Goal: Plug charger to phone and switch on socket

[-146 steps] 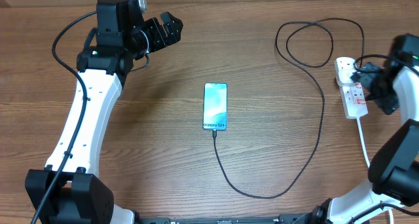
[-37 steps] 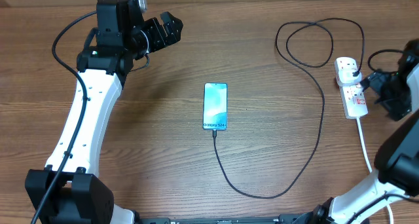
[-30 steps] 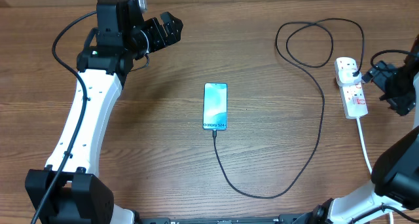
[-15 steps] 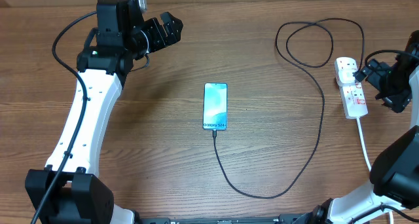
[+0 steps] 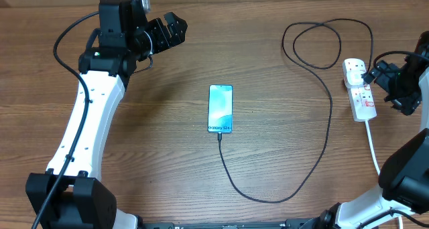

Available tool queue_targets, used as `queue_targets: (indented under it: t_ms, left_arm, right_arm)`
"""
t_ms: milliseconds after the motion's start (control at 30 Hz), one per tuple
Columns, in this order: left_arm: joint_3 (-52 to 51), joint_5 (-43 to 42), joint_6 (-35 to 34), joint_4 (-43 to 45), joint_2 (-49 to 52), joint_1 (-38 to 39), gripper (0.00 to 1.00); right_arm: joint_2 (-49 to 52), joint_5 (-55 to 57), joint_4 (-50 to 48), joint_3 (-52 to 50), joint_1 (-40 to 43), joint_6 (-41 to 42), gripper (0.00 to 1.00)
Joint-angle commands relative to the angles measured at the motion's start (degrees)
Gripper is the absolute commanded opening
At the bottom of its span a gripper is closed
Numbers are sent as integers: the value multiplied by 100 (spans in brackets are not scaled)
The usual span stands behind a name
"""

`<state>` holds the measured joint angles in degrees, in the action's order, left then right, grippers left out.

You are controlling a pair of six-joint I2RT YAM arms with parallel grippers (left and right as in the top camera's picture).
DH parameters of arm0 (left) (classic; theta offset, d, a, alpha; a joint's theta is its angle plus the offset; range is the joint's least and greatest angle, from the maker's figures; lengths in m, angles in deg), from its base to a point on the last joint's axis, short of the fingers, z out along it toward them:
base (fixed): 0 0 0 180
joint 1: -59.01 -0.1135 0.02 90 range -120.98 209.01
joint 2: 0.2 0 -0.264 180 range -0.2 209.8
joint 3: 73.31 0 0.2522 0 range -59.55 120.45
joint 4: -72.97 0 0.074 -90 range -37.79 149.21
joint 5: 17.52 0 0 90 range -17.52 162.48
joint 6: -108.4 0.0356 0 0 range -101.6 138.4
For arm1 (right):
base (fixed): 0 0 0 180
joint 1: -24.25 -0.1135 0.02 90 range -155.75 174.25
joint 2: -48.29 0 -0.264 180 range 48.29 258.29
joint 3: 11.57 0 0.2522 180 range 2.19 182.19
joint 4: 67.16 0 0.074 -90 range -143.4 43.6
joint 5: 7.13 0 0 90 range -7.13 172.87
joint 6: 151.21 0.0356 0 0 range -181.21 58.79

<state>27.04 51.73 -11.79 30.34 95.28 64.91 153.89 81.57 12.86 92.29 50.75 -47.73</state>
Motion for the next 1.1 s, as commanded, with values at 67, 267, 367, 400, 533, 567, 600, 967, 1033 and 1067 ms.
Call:
queue_targets:
  t_ms: [67, 267, 367, 400, 533, 567, 600, 967, 1033, 1067]
  left_arm:
    - [50, 42, 24, -7, -66, 13, 100]
    - [50, 42, 24, -7, -66, 13, 100]
    - [50, 42, 24, -7, -66, 13, 100]
    - [50, 42, 24, -7, -66, 13, 100]
    - [50, 42, 24, -7, -66, 13, 100]
    - [50, 42, 24, -7, -66, 13, 99]
    - [50, 42, 24, -7, -66, 13, 99]
    - [50, 42, 24, -13, -111, 13, 100]
    - [50, 42, 24, -59, -192, 13, 100]
    - [50, 42, 24, -125, -269, 17, 99]
  right_arm:
    - [-70, -31, -13, 66, 2, -26, 100]
    - [-70, -31, -13, 66, 2, -26, 100]
    - [-70, -31, -13, 66, 2, -26, 100]
    - [-70, -31, -13, 66, 2, -26, 100]
    - [-70, -31, -13, 66, 2, -26, 100]
    - [-70, -31, -13, 66, 2, -26, 100]
    - [-70, -31, -13, 66, 2, -26, 100]
    - [-70, -31, -13, 66, 2, -26, 100]
    - [-70, -31, -13, 66, 2, -26, 100]
    - [-70, -31, -13, 66, 2, -26, 100]
